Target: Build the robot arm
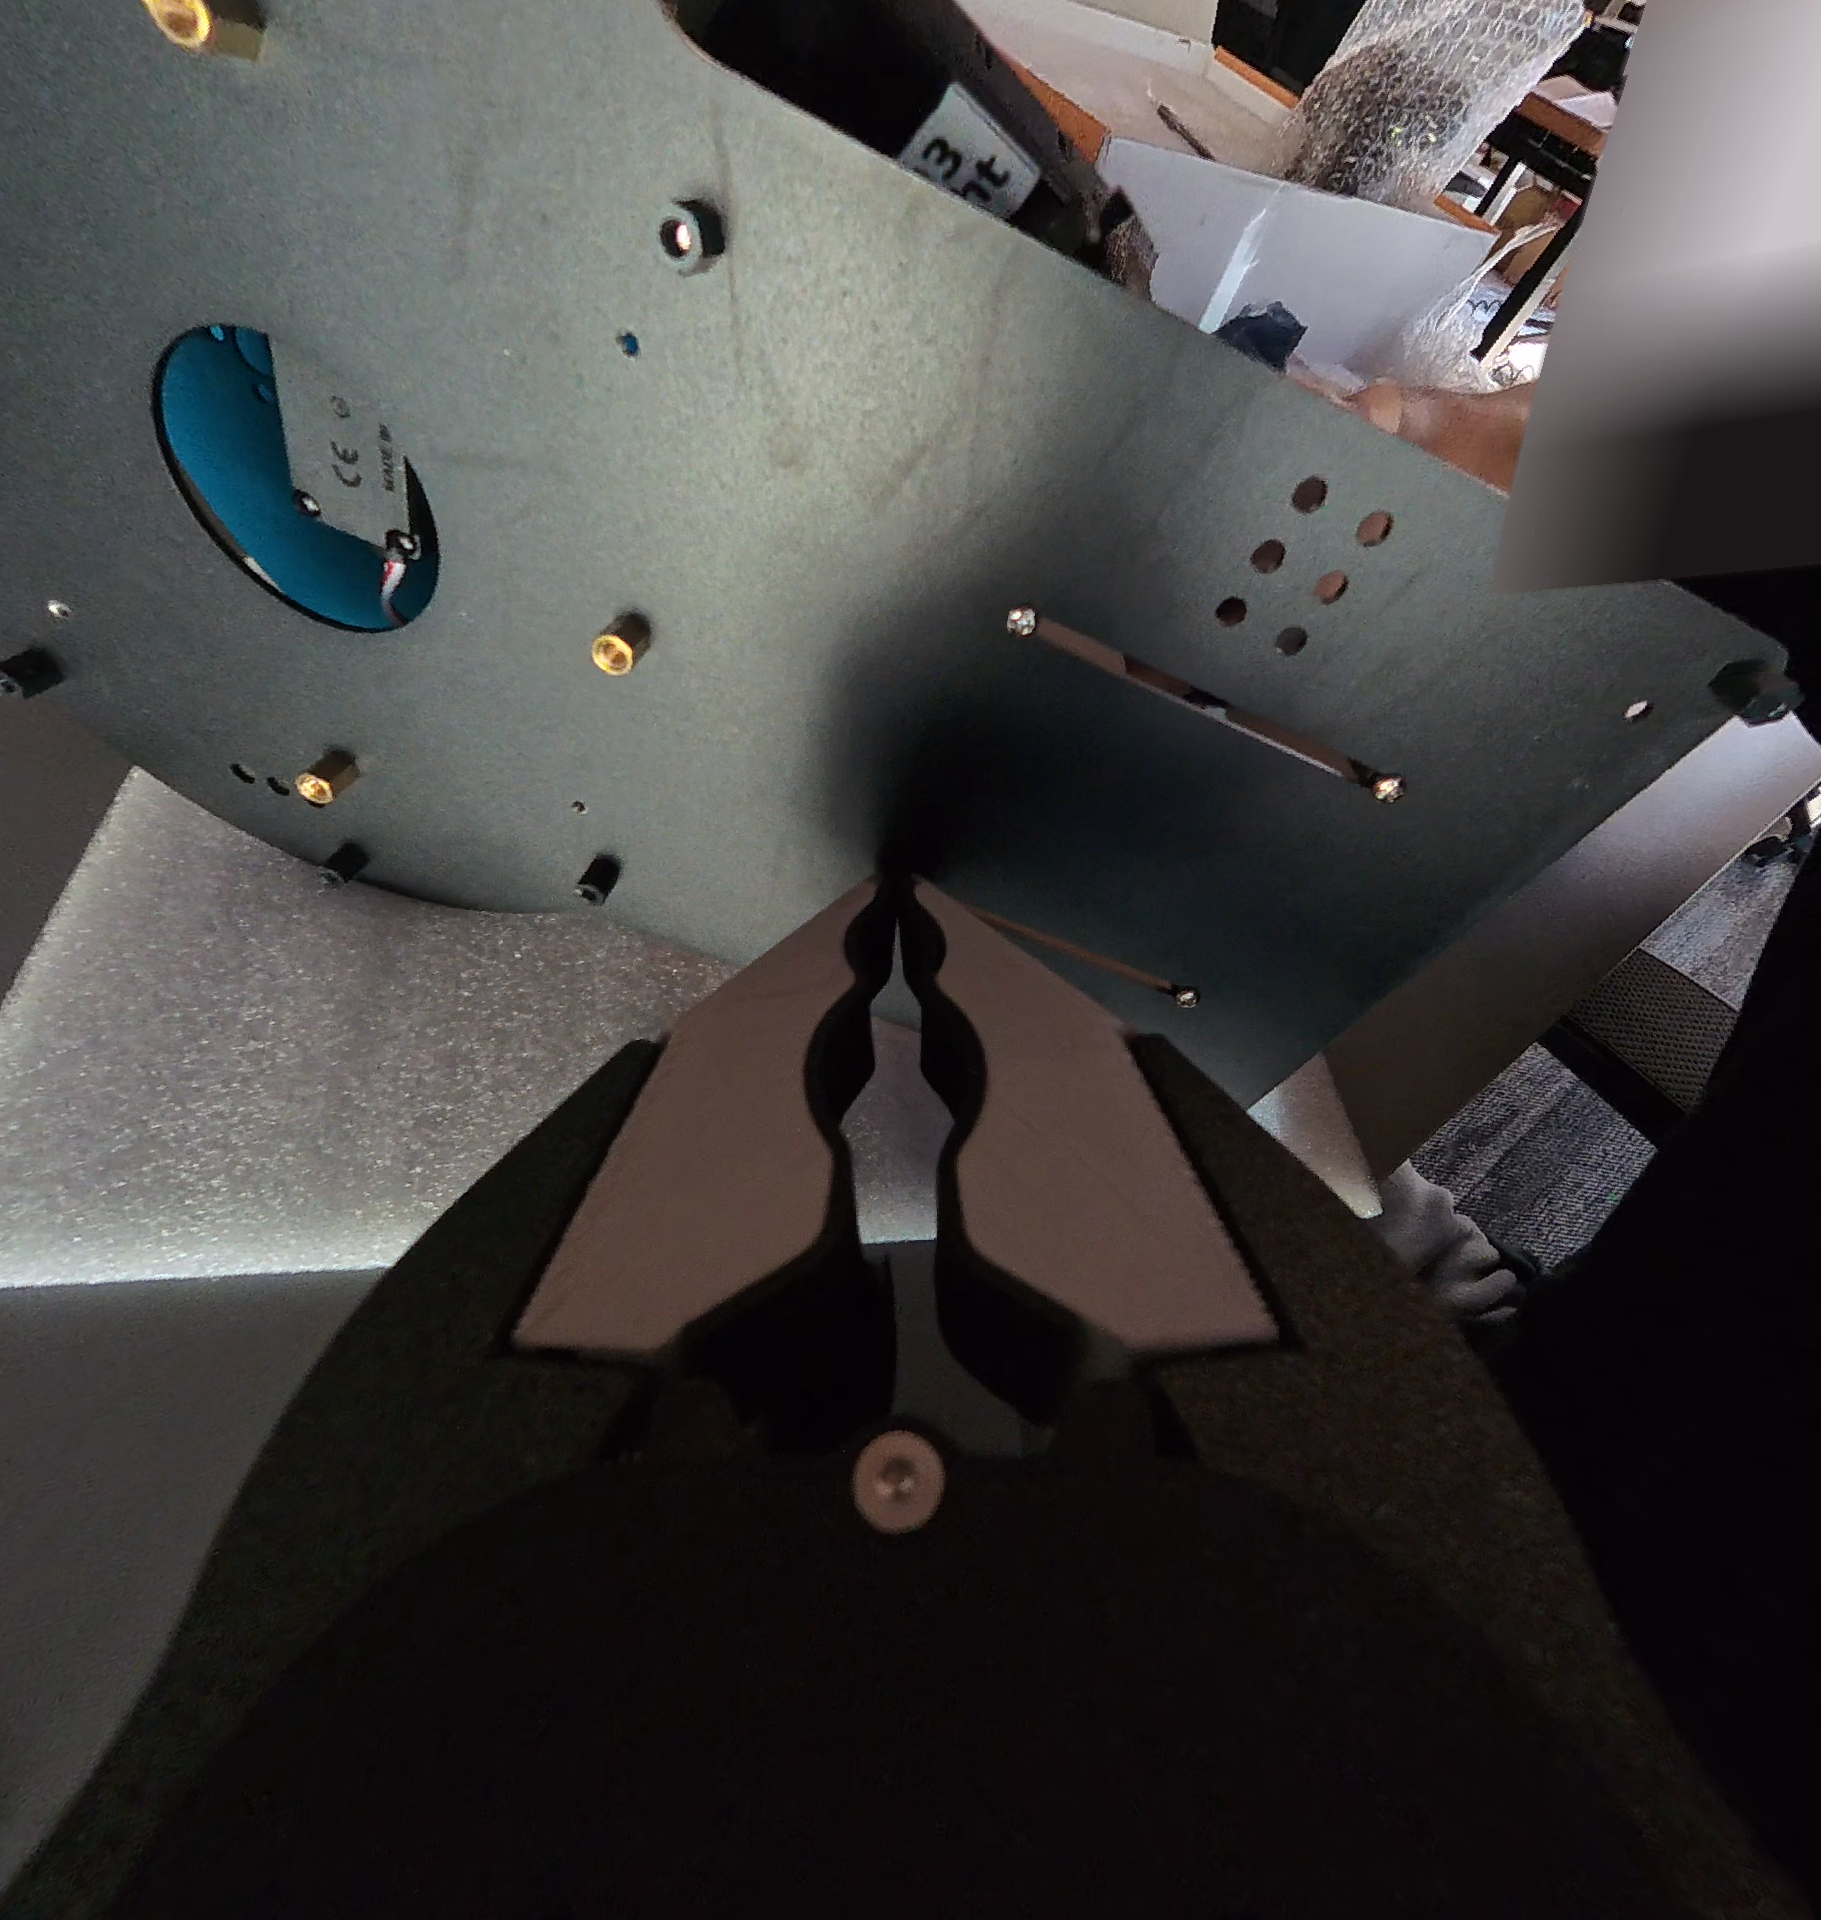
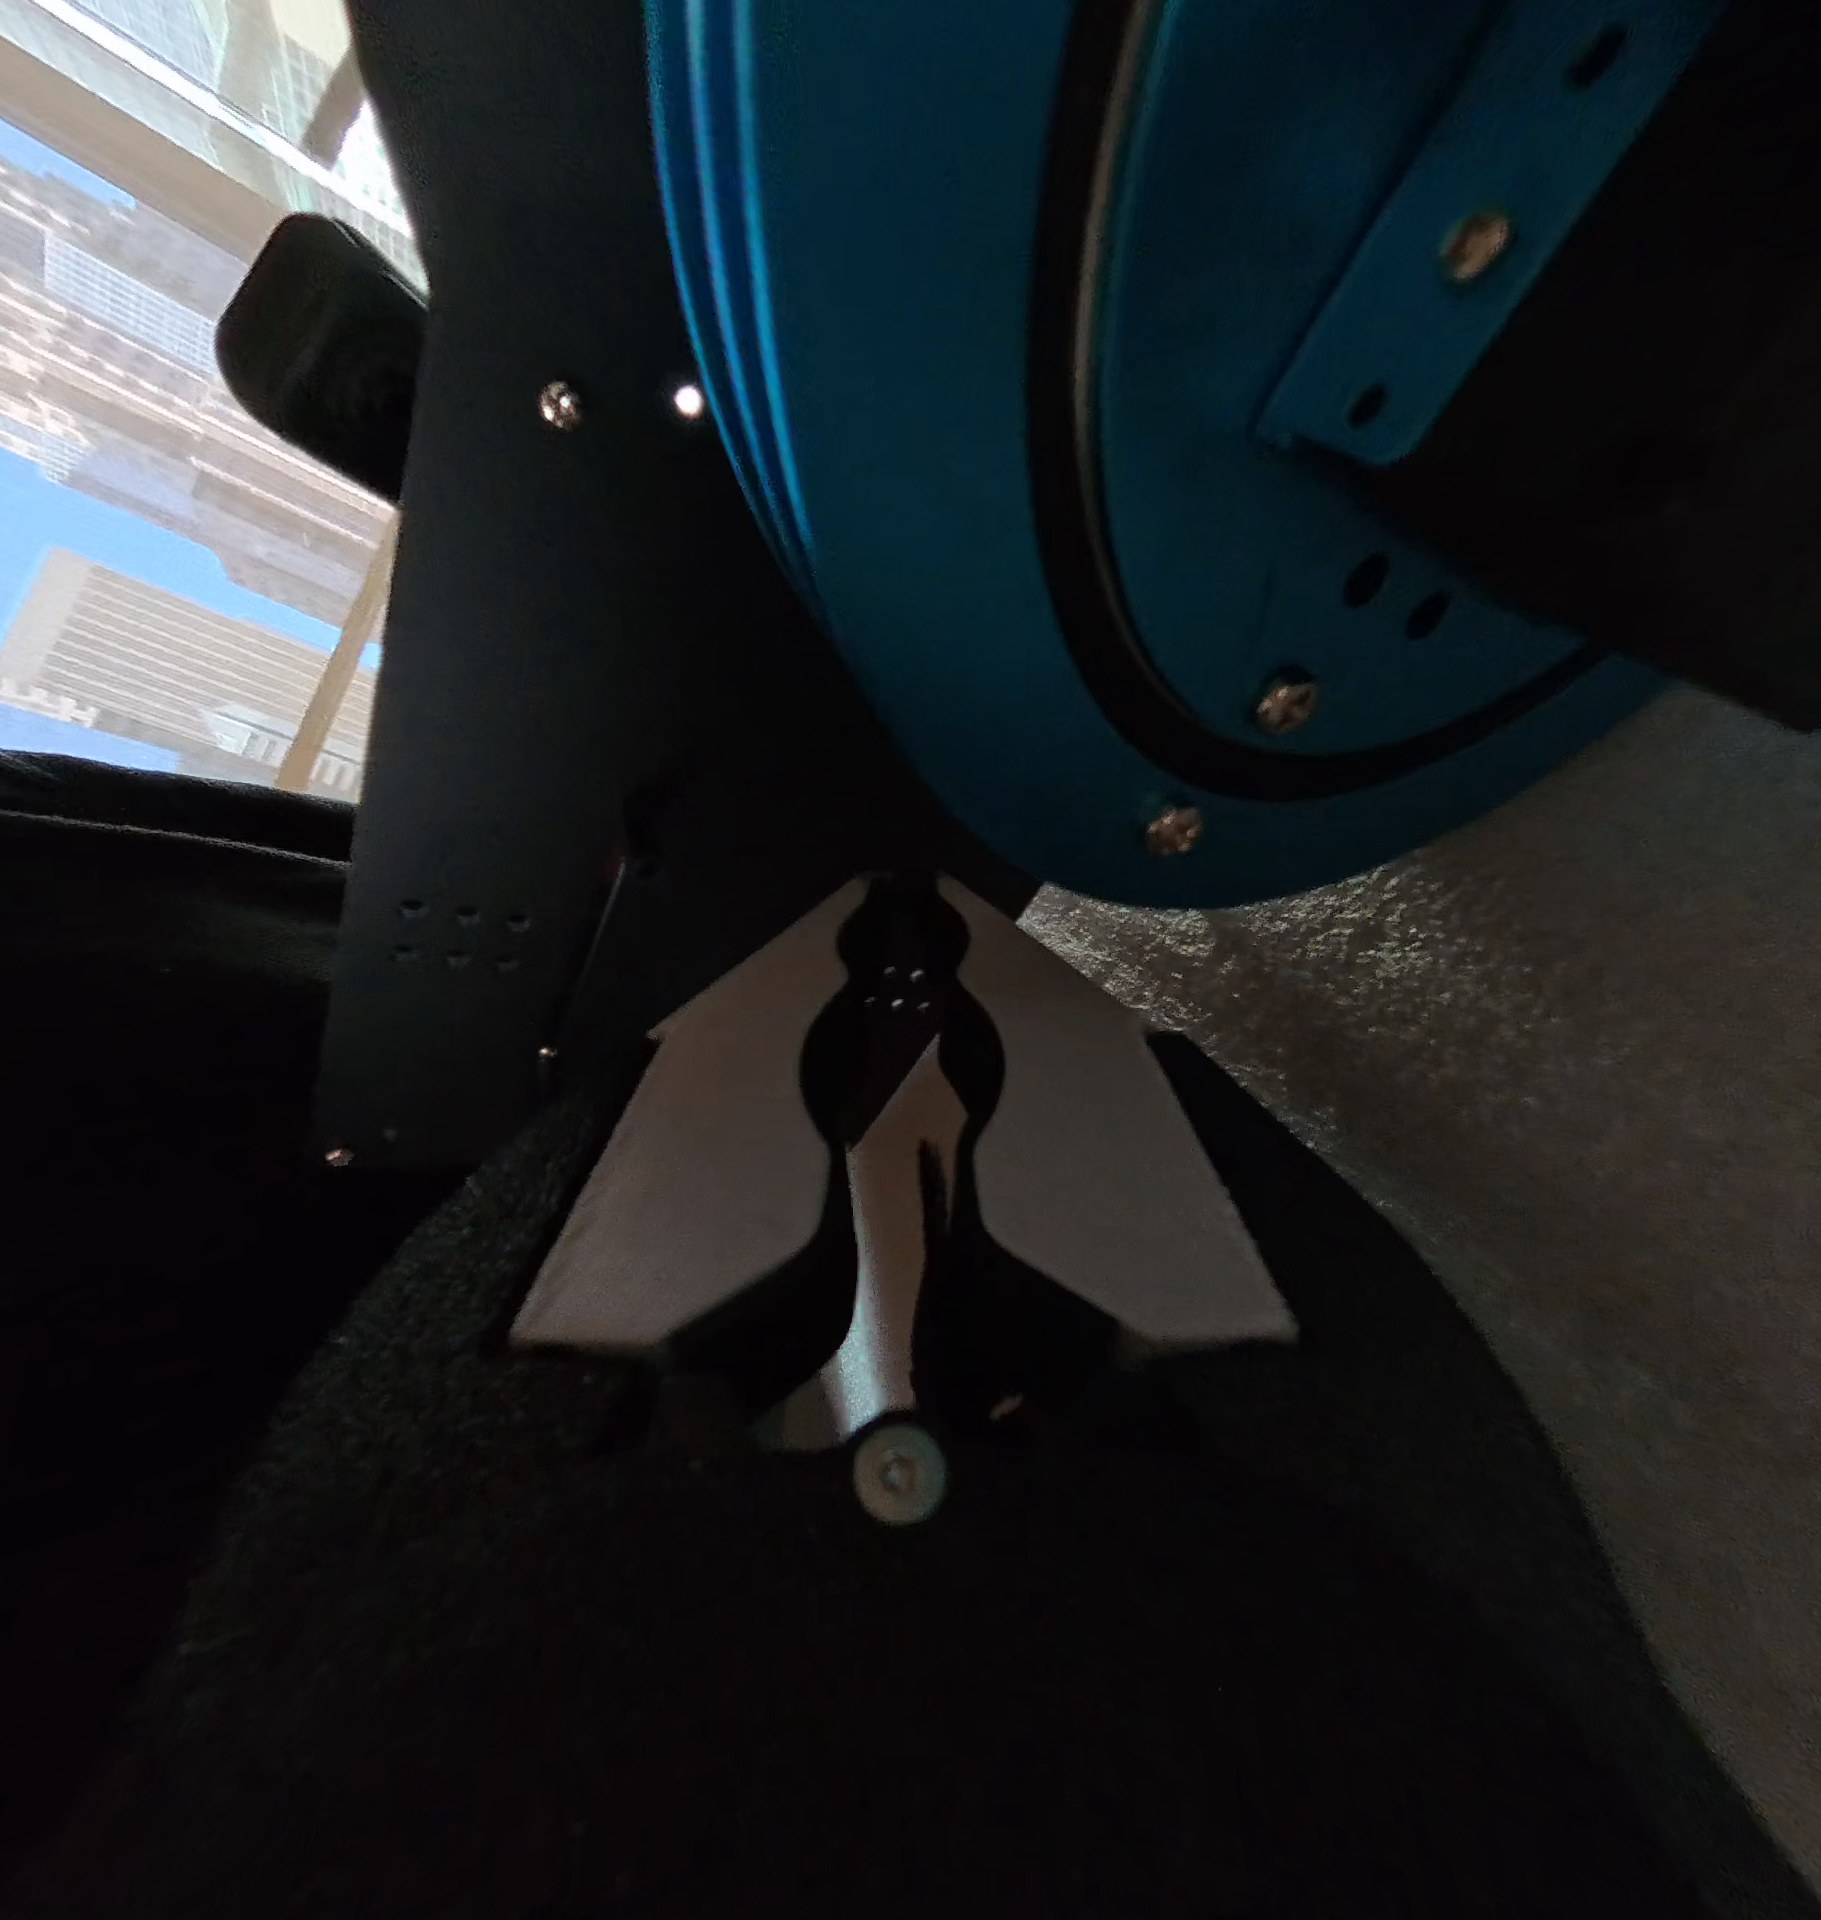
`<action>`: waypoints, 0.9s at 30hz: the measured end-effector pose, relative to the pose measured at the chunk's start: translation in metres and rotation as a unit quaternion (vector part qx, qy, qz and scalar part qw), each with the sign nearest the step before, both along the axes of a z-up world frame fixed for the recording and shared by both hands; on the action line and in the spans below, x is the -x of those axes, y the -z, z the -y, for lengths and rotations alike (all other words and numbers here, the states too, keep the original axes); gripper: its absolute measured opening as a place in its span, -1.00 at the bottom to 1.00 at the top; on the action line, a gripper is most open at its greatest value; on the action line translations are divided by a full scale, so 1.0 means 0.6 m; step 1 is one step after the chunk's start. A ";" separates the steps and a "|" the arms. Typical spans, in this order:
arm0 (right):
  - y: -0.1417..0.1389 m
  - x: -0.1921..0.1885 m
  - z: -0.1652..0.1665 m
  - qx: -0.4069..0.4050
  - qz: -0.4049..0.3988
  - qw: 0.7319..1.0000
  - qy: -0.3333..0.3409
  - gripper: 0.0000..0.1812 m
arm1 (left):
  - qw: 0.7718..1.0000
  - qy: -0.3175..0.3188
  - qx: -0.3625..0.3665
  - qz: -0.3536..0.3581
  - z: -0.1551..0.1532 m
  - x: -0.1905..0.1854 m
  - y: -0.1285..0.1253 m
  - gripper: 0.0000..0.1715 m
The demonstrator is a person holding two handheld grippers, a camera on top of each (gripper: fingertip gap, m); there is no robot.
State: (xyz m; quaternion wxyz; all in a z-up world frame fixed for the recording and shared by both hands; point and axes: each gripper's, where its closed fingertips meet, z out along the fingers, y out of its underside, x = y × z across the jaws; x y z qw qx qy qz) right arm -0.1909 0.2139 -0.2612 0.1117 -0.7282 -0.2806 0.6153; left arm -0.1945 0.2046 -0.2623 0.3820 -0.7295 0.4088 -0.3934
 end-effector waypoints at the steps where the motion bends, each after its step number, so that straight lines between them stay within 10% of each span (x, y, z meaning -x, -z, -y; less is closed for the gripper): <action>1: 0.002 0.002 0.003 0.002 0.002 1.000 -0.004 -0.97 | 1.000 0.000 -0.001 -0.001 0.000 0.000 0.000 -1.00; 13: 0.005 0.001 0.012 -0.024 0.010 0.999 -0.020 -0.97 | 1.000 0.001 -0.002 -0.002 0.002 0.000 0.000 -1.00; 19: 0.007 0.000 0.013 -0.162 0.036 0.985 -0.041 -0.96 | 1.000 -0.001 0.005 -0.001 0.002 0.000 -0.001 -1.00; 27: 0.006 -0.001 0.011 -0.551 0.094 0.825 -0.086 -0.95 | 1.000 -0.001 0.021 0.014 0.003 -0.001 -0.002 -1.00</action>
